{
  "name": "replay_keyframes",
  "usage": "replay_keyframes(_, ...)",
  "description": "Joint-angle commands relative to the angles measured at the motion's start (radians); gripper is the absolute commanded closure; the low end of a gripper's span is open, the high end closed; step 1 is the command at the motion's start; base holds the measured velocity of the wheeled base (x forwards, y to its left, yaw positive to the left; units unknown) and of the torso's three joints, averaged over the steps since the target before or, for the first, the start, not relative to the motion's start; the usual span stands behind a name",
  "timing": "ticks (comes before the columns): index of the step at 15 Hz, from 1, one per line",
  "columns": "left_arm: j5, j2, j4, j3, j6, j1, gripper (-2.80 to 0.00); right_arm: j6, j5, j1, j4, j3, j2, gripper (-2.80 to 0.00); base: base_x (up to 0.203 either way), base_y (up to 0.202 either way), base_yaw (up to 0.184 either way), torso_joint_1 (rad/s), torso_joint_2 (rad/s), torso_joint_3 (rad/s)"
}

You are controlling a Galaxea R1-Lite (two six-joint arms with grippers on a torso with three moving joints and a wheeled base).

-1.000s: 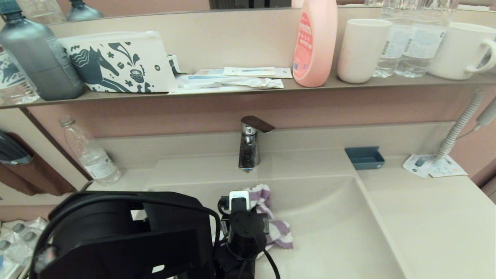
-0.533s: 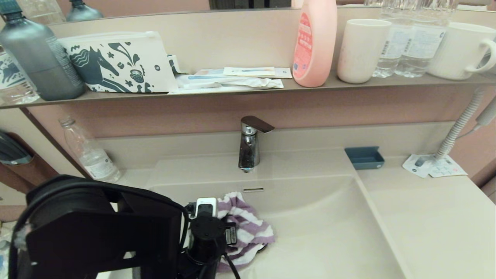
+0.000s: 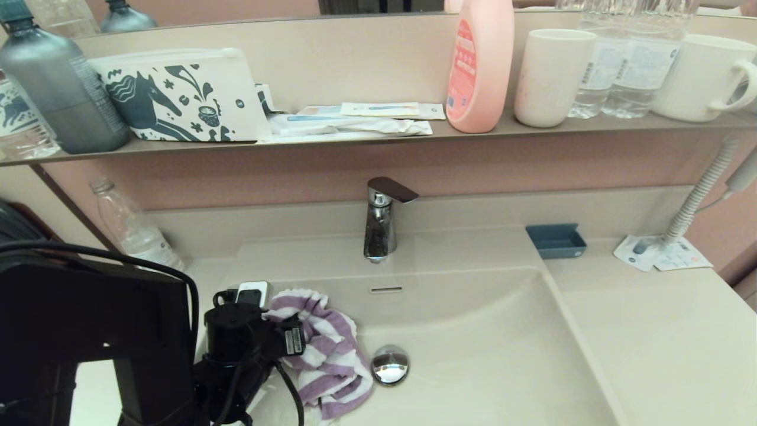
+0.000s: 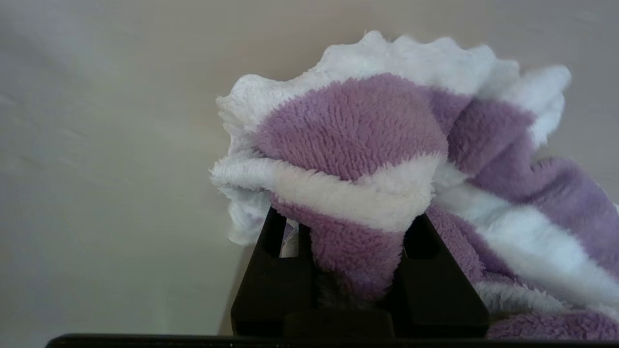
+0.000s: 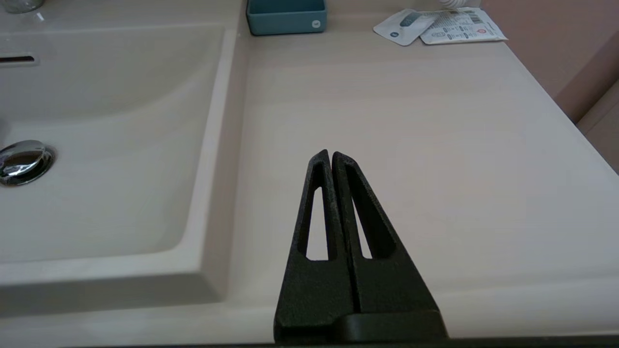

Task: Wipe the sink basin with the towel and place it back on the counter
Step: Wipe the sink

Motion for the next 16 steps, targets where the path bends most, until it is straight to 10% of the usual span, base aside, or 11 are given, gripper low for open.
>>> replay_keyframes(1,-0.037,-0.022,-0.048,0.003,0.016,0.075,0.00,0.000,0.000,0.000,0.000,0.000,0.000,0.00,0.000,0.000,0.000,0.000,0.00,0.000)
replay_keyframes(5,-0.017,-0.078,-0.048,0.011,0.030,0.045,0.00,0.000,0.000,0.000,0.000,0.000,0.000,0.00,0.000,0.000,0.000,0.000,0.00,0.000)
replay_keyframes(16,0.267,-0.003,-0.048,-0.123,0.020,-0.346,0.00,0.000,0.000,0.000,0.000,0.000,0.000,0.00,0.000,0.000,0.000,0.000,0.00,0.000)
